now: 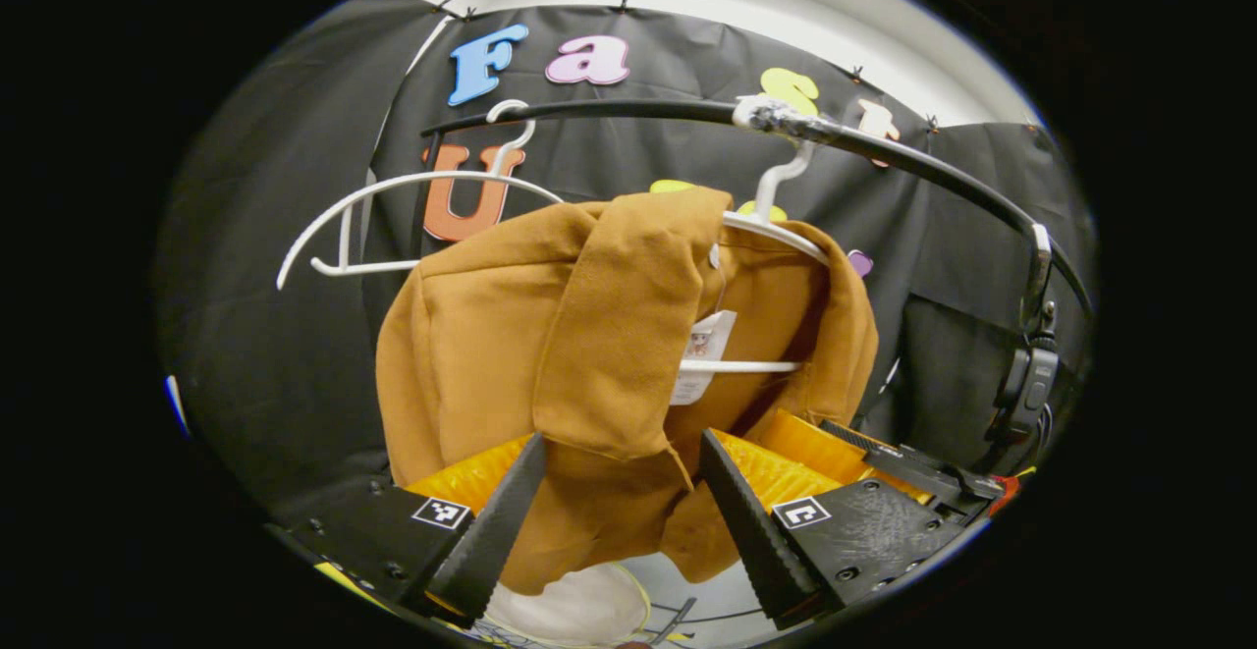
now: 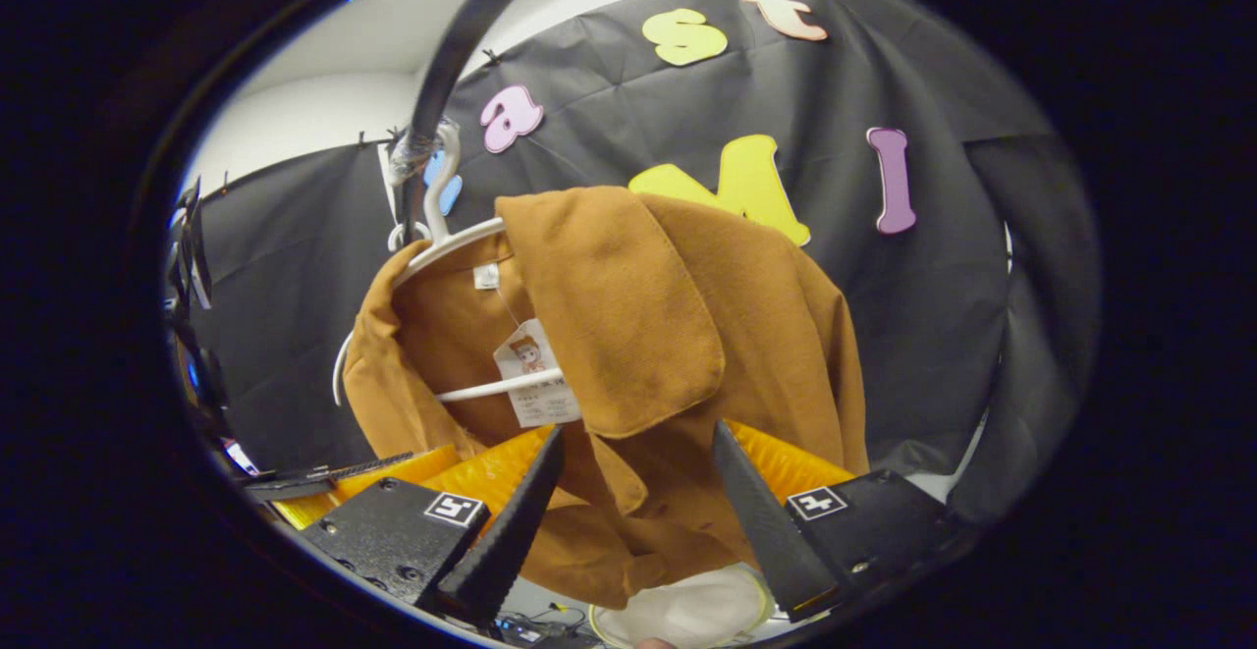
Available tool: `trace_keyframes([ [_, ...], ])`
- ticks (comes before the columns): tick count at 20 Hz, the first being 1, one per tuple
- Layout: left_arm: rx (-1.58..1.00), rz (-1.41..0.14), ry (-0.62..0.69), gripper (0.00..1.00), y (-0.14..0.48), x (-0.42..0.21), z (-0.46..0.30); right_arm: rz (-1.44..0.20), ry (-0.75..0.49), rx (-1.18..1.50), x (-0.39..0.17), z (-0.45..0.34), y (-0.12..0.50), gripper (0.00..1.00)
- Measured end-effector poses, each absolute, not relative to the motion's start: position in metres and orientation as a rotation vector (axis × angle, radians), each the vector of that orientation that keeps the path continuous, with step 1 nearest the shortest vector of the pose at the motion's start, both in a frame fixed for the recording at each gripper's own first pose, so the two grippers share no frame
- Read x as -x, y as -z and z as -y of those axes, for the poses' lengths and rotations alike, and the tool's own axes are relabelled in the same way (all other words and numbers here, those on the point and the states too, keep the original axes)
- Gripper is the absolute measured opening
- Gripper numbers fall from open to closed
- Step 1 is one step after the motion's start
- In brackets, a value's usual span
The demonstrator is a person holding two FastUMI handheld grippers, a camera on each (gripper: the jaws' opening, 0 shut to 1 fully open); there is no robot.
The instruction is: Grasp the clothes on the hanger with both hands and then place them into the laundry hamper below.
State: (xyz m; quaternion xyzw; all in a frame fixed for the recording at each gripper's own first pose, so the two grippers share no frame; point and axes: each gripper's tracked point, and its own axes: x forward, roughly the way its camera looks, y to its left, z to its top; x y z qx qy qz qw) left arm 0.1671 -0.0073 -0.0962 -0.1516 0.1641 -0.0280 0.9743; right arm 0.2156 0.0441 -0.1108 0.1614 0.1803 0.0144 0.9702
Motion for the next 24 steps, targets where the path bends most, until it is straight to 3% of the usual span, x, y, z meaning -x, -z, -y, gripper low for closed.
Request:
trace_keyframes([
  [1,0.314,-0.332,0.043,0.96,0.098,-0.173,0.005,-0.371,-0.027,-0.344,-0.221,-0.043,0.113,0.98],
  [2,0.323,-0.335,0.031,1.00,0.100,-0.179,0.004,-0.371,-0.031,-0.360,-0.226,-0.043,0.115,0.98],
  [5,0.358,-0.350,0.005,0.96,0.107,-0.190,0.002,-0.401,-0.027,-0.416,-0.238,-0.037,0.125,0.97],
  [6,0.369,-0.348,0.000,1.00,0.109,-0.194,0.002,-0.401,-0.034,-0.439,-0.241,-0.036,0.125,0.92],
  [7,0.378,-0.346,-0.008,0.96,0.112,-0.198,0.002,-0.391,-0.038,-0.459,-0.243,-0.034,0.123,0.96],
  [8,0.386,-0.346,-0.009,1.00,0.114,-0.200,0.003,-0.389,-0.036,-0.470,-0.246,-0.030,0.123,0.95],
  [11,0.400,-0.339,-0.025,0.96,0.118,-0.211,0.005,-0.411,-0.048,-0.516,-0.248,-0.027,0.129,0.82],
  [13,0.409,-0.341,-0.034,0.93,0.119,-0.215,0.005,-0.410,-0.068,-0.543,-0.250,-0.025,0.128,0.83],
  [14,0.416,-0.340,-0.042,0.82,0.120,-0.218,0.004,-0.408,-0.087,-0.551,-0.248,-0.028,0.127,0.78],
  [15,0.422,-0.339,-0.045,0.89,0.121,-0.220,0.003,-0.404,-0.093,-0.555,-0.248,-0.027,0.126,0.76],
  [16,0.425,-0.349,-0.027,0.84,0.122,-0.222,0.005,-0.401,-0.085,-0.555,-0.249,-0.023,0.127,0.59],
  [17,0.427,-0.356,-0.009,0.74,0.123,-0.222,0.008,-0.397,-0.065,-0.554,-0.249,-0.016,0.129,0.51],
  [18,0.432,-0.352,0.017,0.64,0.122,-0.223,0.011,-0.386,-0.054,-0.558,-0.248,-0.012,0.126,0.31],
  [19,0.436,-0.349,0.048,0.54,0.121,-0.222,0.015,-0.378,-0.065,-0.567,-0.247,-0.010,0.123,0.24],
  [20,0.435,-0.342,0.042,0.54,0.119,-0.217,0.011,-0.376,-0.080,-0.577,-0.244,-0.011,0.123,0.16],
  [21,0.439,-0.331,-0.022,0.39,0.120,-0.222,-0.001,-0.377,-0.097,-0.585,-0.242,-0.012,0.122,0.12],
  [22,0.458,-0.339,-0.015,0.23,0.120,-0.223,0.000,-0.378,-0.109,-0.593,-0.242,-0.012,0.122,0.17],
  [23,0.487,-0.355,0.014,0.08,0.123,-0.222,0.008,-0.375,-0.119,-0.601,-0.242,-0.012,0.120,0.16],
  [24,0.505,-0.363,0.017,0.07,0.123,-0.220,0.009,-0.370,-0.125,-0.612,-0.243,-0.009,0.119,0.14],
])
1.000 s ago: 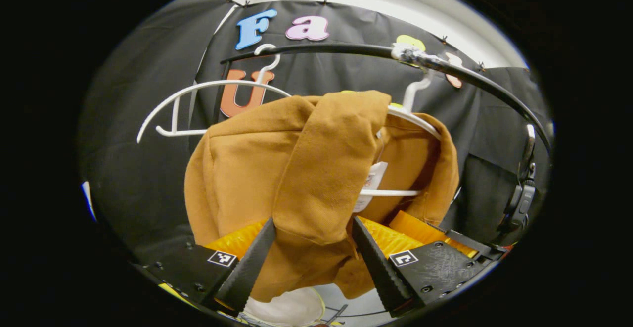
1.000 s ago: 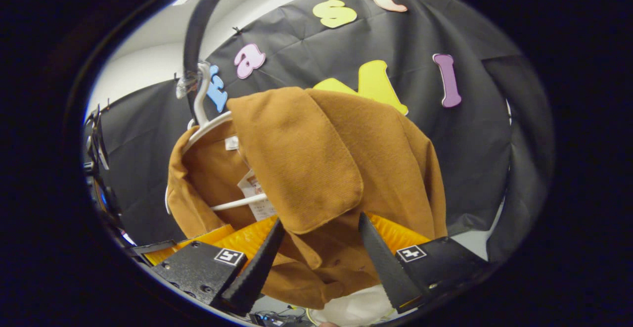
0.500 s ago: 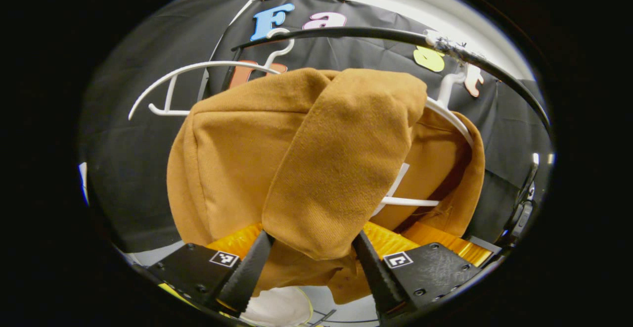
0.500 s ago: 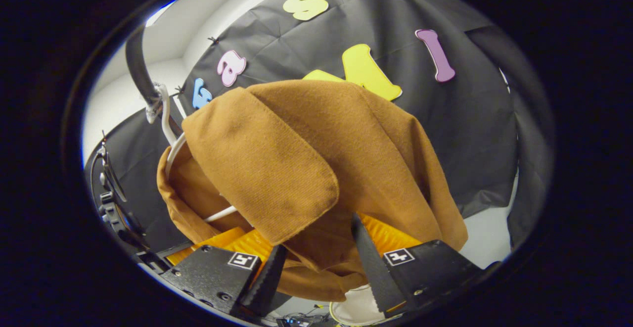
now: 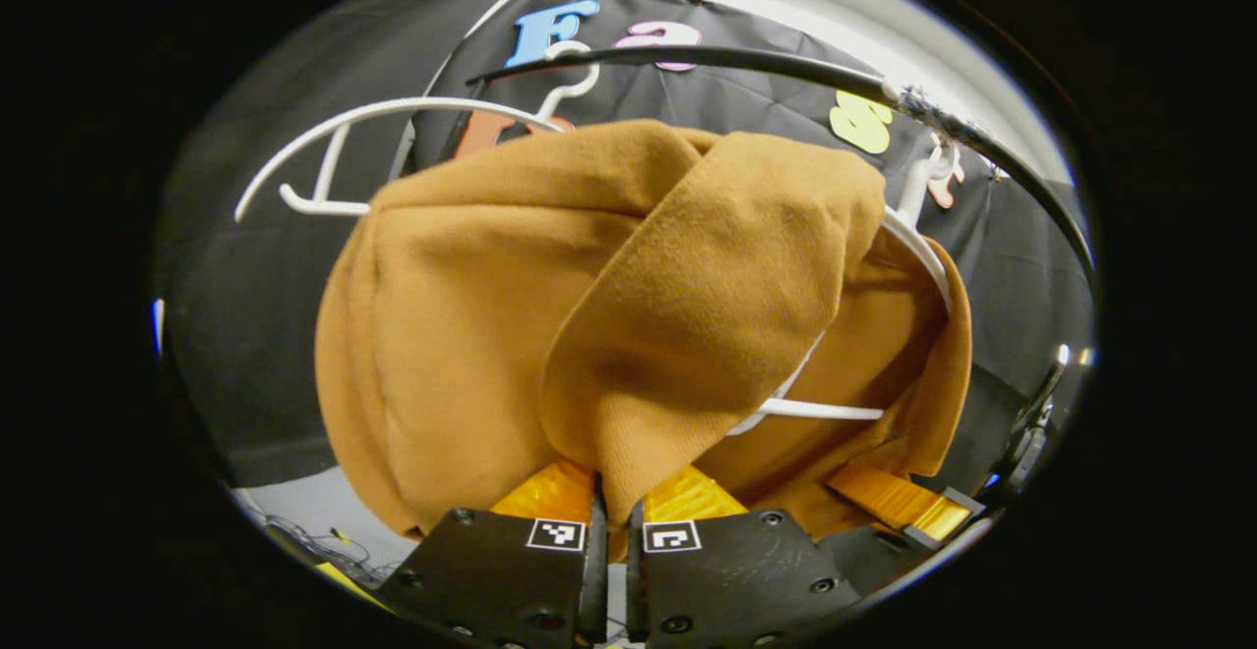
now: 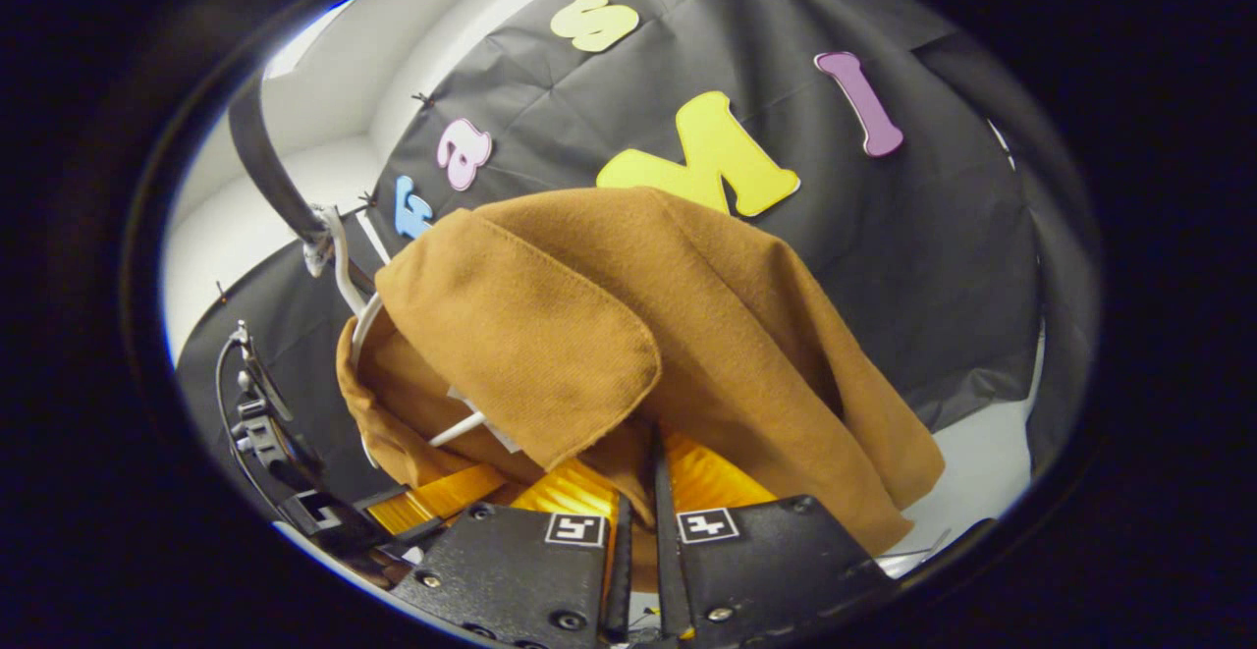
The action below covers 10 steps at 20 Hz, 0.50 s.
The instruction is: Grasp the clothes on the hanger with both hands and then place them into the laundry hamper below.
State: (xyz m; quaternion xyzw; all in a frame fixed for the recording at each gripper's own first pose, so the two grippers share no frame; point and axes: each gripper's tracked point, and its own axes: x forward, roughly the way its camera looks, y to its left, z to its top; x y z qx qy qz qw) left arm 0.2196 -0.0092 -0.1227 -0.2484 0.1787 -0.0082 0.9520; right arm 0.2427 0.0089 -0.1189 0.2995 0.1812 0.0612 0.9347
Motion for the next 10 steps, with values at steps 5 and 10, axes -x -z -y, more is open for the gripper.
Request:
trace_keyframes([
  [5,0.526,-0.316,0.049,0.04,0.112,-0.211,0.010,-0.350,-0.188,-0.750,-0.235,-0.002,0.110,0.09],
  [10,0.499,-0.270,0.016,0.04,0.095,-0.192,-0.012,-0.272,-0.204,-0.834,-0.223,0.013,0.094,0.08],
])
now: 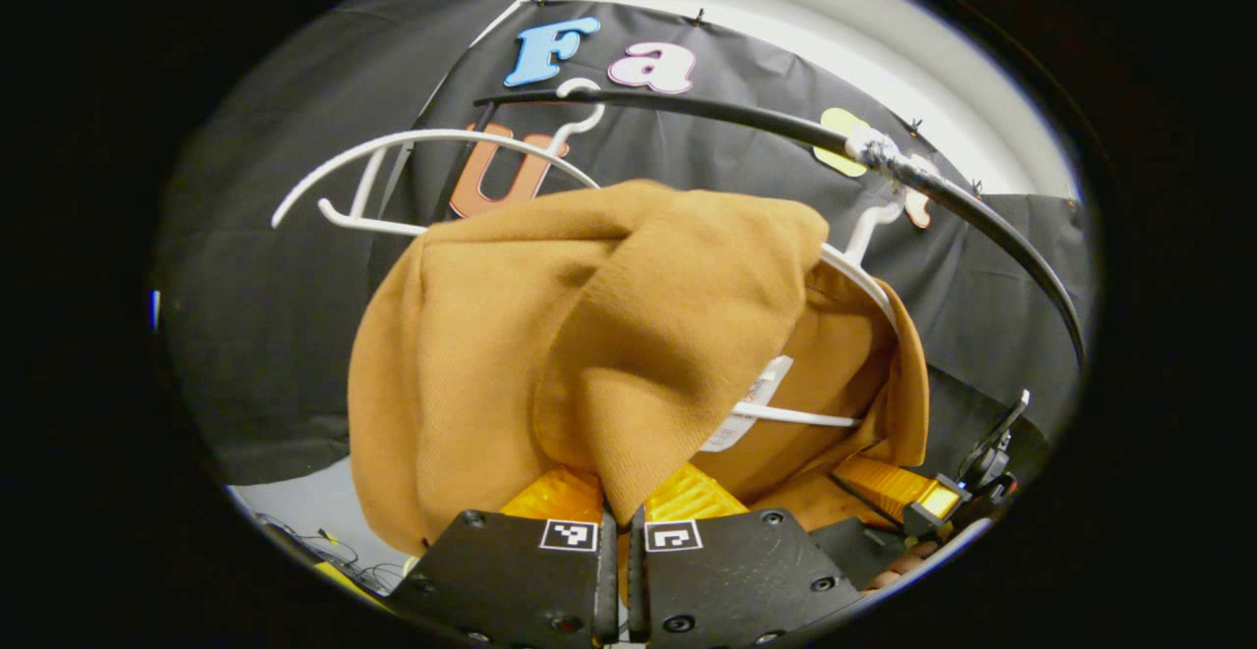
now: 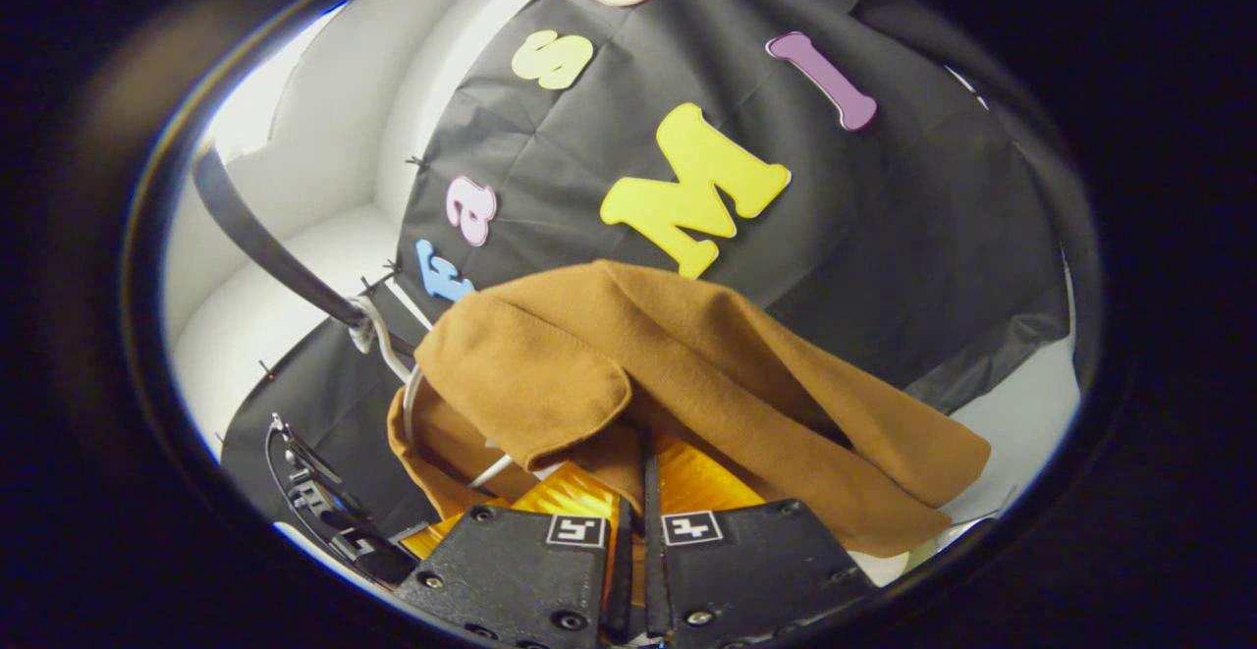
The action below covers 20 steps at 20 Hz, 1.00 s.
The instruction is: Grasp the clothes on the hanger with both hands and then place them into the laundry hamper below.
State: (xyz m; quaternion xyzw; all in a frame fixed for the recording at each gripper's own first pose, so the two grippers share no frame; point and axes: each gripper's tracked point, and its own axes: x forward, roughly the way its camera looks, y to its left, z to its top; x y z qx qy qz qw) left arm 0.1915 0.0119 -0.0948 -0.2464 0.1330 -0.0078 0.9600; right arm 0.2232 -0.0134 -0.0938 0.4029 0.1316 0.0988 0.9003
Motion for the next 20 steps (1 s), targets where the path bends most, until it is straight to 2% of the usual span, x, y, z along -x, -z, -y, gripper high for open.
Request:
trace_keyframes([
  [8,0.526,-0.191,-0.020,0.04,0.058,-0.178,-0.047,-0.154,-0.203,-1.021,-0.220,0.048,0.054,0.08],
  [9,0.531,-0.185,-0.022,0.04,0.054,-0.178,-0.051,-0.145,-0.199,-1.051,-0.212,0.053,0.062,0.05],
  [11,0.532,-0.164,-0.030,0.04,0.046,-0.177,-0.060,-0.113,-0.198,-1.101,-0.215,0.063,0.056,0.07],
  [20,0.538,-0.122,-0.049,0.04,0.026,-0.176,-0.094,-0.059,-0.204,-1.142,-0.225,0.081,0.035,0.08],
])
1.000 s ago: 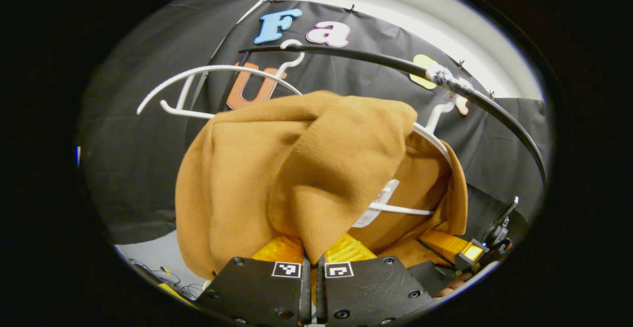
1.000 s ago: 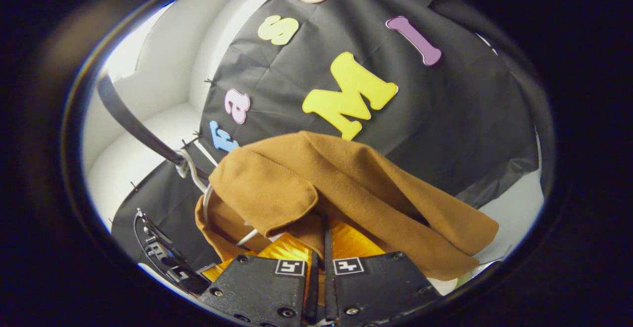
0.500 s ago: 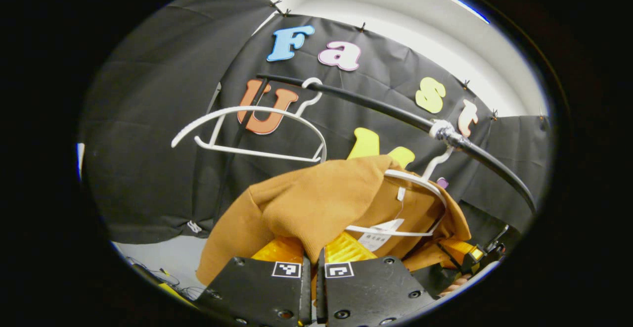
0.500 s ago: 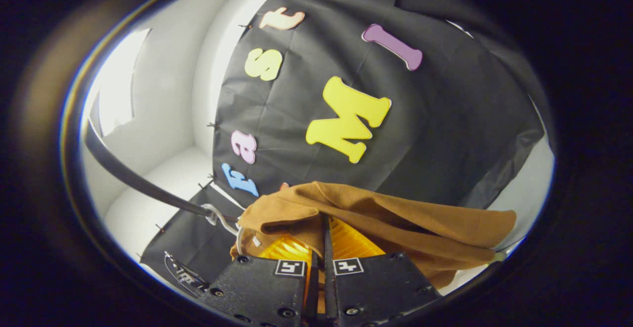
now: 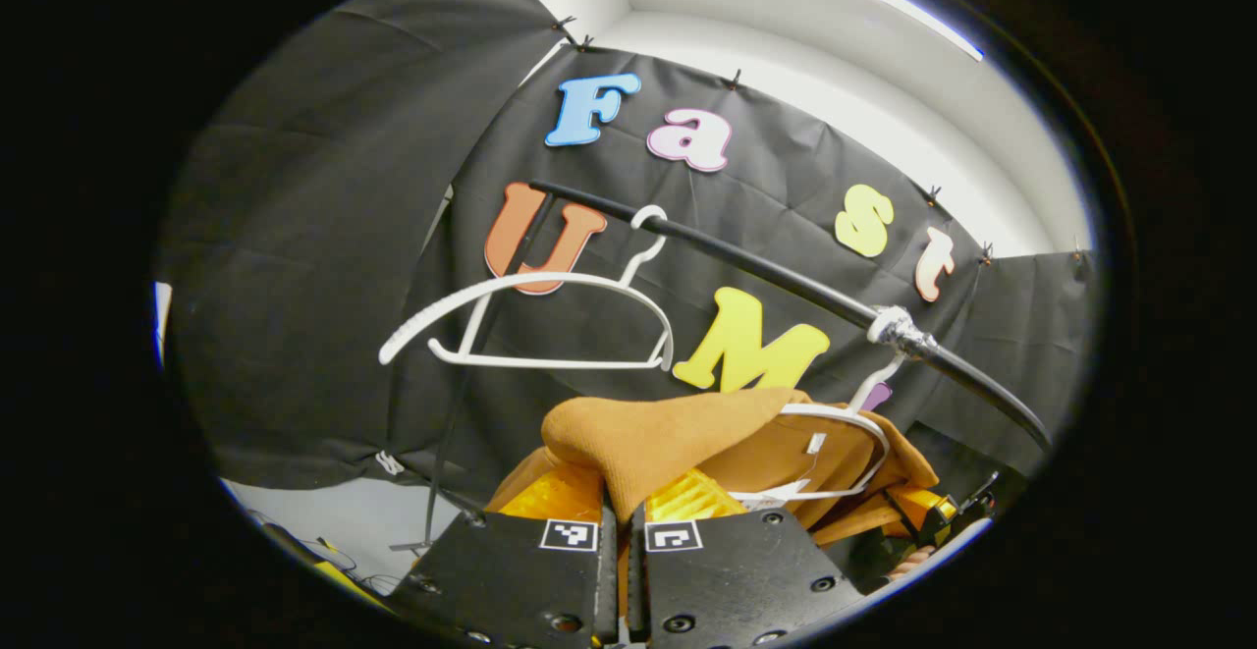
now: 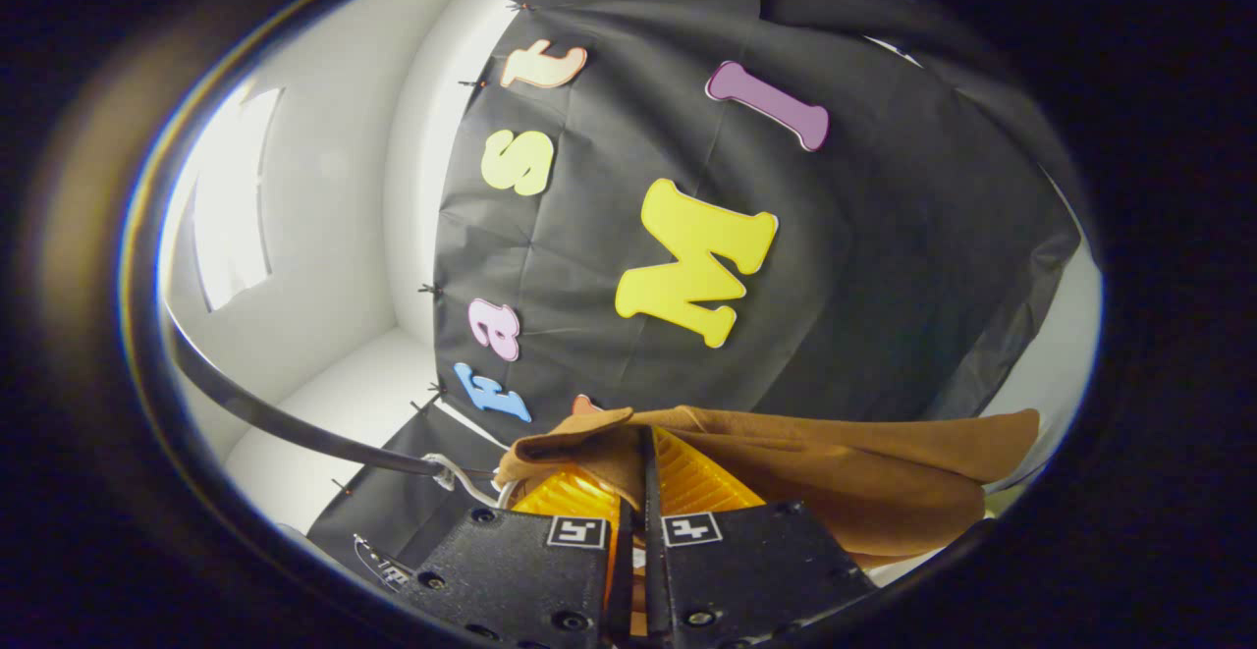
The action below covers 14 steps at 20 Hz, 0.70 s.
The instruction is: Grasp the clothes on the hanger with both hands and then place them into the laundry hamper below.
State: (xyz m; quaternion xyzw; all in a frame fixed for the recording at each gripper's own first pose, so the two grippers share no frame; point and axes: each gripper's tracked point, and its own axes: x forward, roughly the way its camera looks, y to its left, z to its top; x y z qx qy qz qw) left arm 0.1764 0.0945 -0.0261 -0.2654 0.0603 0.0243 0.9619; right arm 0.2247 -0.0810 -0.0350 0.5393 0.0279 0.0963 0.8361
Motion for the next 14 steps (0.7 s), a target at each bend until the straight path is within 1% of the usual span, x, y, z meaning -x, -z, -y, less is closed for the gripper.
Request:
trace_keyframes([
  [8,0.527,-0.107,-0.033,0.04,0.007,-0.183,-0.108,-0.014,-0.222,-1.176,-0.239,0.097,0.019,0.07],
  [9,0.520,-0.105,-0.027,0.04,0.005,-0.183,-0.108,-0.006,-0.222,-1.172,-0.241,0.098,0.016,0.08],
  [10,0.513,-0.103,-0.021,0.04,0.002,-0.184,-0.109,0.002,-0.227,-1.170,-0.242,0.100,0.011,0.11],
  [11,0.508,-0.102,-0.014,0.04,0.000,-0.186,-0.108,0.009,-0.231,-1.167,-0.243,0.102,0.008,0.07],
  [13,0.497,-0.097,0.000,0.04,-0.004,-0.189,-0.109,0.027,-0.237,-1.164,-0.246,0.107,0.000,0.07],
  [14,0.495,-0.096,0.007,0.04,-0.007,-0.191,-0.110,0.029,-0.242,-1.164,-0.249,0.108,-0.003,0.04],
])
